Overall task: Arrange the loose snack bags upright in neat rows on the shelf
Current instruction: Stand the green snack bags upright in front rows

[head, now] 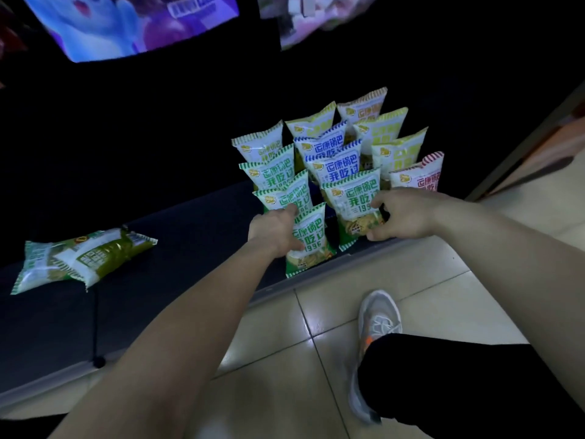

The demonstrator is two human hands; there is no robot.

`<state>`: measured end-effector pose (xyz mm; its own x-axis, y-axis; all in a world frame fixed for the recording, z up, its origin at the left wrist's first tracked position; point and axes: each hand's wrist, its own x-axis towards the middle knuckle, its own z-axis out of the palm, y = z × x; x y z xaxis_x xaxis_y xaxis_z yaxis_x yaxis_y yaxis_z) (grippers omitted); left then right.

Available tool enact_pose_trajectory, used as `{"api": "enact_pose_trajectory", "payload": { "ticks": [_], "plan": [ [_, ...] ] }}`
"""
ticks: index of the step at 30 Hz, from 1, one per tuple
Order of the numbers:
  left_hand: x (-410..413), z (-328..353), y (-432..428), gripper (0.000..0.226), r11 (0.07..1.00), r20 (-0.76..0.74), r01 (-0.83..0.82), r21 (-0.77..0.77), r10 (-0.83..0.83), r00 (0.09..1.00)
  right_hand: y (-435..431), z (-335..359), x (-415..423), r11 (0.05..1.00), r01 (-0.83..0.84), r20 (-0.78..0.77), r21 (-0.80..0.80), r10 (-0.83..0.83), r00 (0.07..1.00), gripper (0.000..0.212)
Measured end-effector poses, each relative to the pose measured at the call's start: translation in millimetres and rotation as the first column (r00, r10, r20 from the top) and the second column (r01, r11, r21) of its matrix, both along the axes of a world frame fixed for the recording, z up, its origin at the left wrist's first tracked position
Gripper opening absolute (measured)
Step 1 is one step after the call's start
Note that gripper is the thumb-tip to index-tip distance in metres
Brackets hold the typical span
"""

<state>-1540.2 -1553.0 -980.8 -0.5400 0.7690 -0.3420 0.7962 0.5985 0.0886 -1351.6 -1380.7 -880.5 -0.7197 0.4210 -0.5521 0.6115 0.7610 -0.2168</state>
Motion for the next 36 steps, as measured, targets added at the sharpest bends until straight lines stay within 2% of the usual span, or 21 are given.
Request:
{"api": "enact_pose_trajectory", "payload": {
  "ticks": [6, 13, 17, 22, 26, 29, 31, 36],
  "plan": [
    [3, -11, 3, 0.082, 0.999, -0.051, -0.007, 0.043, 0.009, 0.999, 6, -7, 5, 1.000, 0.015, 0.026, -0.002, -0.014, 1.000, 0.083],
    [6, 7, -11, 0.083, 0.995, -0.065, 0.058, 0.084, -0.052, 0.996, -21, 4, -25, 0.995, -0.085, 0.056, 0.049, 0.082, 0.995, 0.075],
    [-4, 38, -45, 0.082, 0.994, -0.070, 0.056, 0.093, -0.050, 0.996, -50, 21, -46, 0.987, -0.143, 0.016, 0.073, 0.142, 0.990, 0.066],
    [-33, 90, -129, 0.075, 1.000, -0.097, 0.021, 0.015, -0.020, 0.995, -97, 33, -81, 0.953, -0.258, 0.028, 0.159, 0.257, 0.966, 0.070],
    [-62, 123, -215, 0.071, 0.995, -0.066, -0.069, -0.078, 0.064, 0.996, -150, 38, -119, 0.926, -0.341, -0.012, 0.162, 0.347, 0.938, 0.070],
    [-82, 138, -270, 0.074, 0.973, -0.032, -0.191, -0.128, 0.189, 0.982, -195, 35, -145, 0.898, -0.410, -0.067, 0.159, 0.424, 0.903, 0.069],
    [-95, 143, -297, 0.077, 0.951, 0.024, -0.285, -0.122, 0.290, 0.957, -226, 29, -163, 0.873, -0.461, -0.096, 0.158, 0.478, 0.873, 0.070],
    [-123, 131, -349, 0.075, 0.914, 0.091, -0.398, -0.077, 0.404, 0.910, -275, 11, -204, 0.821, -0.552, -0.138, 0.147, 0.570, 0.810, 0.071]
  ]
}}
